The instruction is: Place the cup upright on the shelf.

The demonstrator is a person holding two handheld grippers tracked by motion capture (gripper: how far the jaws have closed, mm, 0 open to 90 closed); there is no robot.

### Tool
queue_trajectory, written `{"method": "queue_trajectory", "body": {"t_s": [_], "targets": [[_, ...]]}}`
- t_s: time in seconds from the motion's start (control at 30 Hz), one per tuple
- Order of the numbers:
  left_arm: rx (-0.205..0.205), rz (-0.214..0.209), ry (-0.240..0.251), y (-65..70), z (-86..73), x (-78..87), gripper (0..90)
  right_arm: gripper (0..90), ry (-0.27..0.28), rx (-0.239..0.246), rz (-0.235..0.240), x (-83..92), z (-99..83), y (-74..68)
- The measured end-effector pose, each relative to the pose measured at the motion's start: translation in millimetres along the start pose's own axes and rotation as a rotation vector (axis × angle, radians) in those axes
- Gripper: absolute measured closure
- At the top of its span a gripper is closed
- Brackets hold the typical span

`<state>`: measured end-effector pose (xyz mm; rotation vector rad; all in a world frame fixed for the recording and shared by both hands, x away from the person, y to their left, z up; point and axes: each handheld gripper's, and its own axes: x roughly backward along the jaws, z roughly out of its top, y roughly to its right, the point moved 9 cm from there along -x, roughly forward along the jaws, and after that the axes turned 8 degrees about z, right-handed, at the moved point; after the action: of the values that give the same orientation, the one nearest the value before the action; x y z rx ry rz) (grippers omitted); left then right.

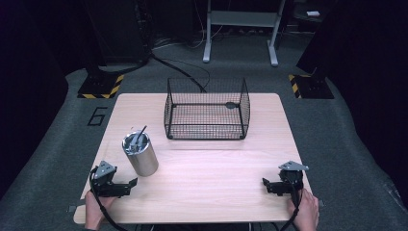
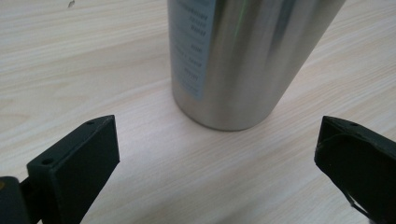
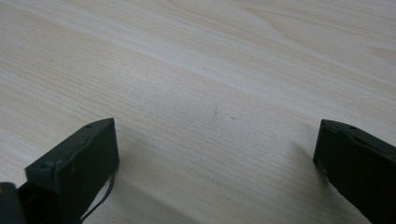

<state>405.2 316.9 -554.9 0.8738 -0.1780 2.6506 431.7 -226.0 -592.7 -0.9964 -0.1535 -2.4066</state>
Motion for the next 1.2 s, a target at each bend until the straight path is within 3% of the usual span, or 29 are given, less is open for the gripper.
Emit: {"method": "queue_trajectory", "body": {"t_s": [0.2, 1.2], "targets": [[0.001, -0.014, 0.037, 3.6, 13.4, 0.8, 0.0, 0.0, 0.0, 0.0, 0.0, 0.0, 0.0, 0.0], [-0.043, -0.067, 0.131, 15.4, 72.0, 9.7, 0.0, 0.0, -0.001, -0.002, 0.0, 0.5, -0.4, -0.2]]}}
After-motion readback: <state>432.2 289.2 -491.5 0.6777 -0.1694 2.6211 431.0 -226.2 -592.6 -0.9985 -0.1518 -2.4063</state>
